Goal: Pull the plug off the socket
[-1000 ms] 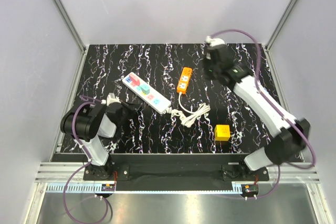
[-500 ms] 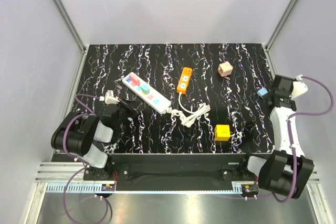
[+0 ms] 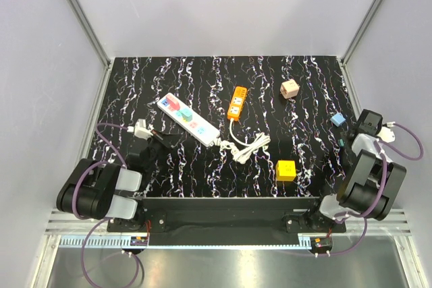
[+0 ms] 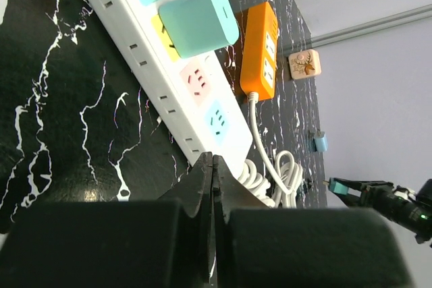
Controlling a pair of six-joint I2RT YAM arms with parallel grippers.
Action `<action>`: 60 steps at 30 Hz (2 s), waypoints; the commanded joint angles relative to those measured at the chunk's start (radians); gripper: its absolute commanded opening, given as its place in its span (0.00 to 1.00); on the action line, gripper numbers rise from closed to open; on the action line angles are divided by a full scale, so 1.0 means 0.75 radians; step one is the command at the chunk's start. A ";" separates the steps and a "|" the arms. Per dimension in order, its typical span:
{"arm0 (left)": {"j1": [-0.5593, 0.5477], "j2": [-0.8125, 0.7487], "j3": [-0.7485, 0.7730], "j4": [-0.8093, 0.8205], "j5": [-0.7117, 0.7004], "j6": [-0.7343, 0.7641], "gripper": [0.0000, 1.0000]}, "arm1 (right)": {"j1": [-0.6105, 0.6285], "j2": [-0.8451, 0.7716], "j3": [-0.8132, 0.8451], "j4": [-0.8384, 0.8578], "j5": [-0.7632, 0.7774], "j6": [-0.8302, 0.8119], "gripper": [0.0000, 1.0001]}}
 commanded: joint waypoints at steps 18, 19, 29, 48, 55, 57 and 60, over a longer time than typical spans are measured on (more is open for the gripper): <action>0.004 0.023 0.006 0.094 0.026 -0.030 0.00 | -0.006 0.141 0.094 0.234 -0.039 -0.094 0.46; 0.004 0.023 0.006 0.091 0.026 -0.030 0.00 | -0.006 0.134 0.092 0.230 -0.037 -0.103 0.55; 0.004 0.025 -0.006 0.124 0.028 -0.030 0.00 | 0.000 0.008 0.245 -0.044 -0.039 -0.209 1.00; 0.004 0.039 -0.080 0.286 -0.019 -0.065 0.00 | 1.128 0.259 1.041 -0.644 0.105 -0.655 1.00; -0.028 -0.089 -0.055 0.102 -0.078 0.041 0.00 | 1.456 0.459 1.192 -0.717 0.127 -0.735 1.00; -0.032 -0.147 -0.029 -0.045 -0.091 0.080 0.00 | 1.493 0.484 1.192 -0.721 0.092 -0.726 1.00; -0.026 -0.281 0.036 -0.336 -0.089 0.105 0.00 | 1.560 0.472 1.176 -0.729 0.055 -0.714 1.00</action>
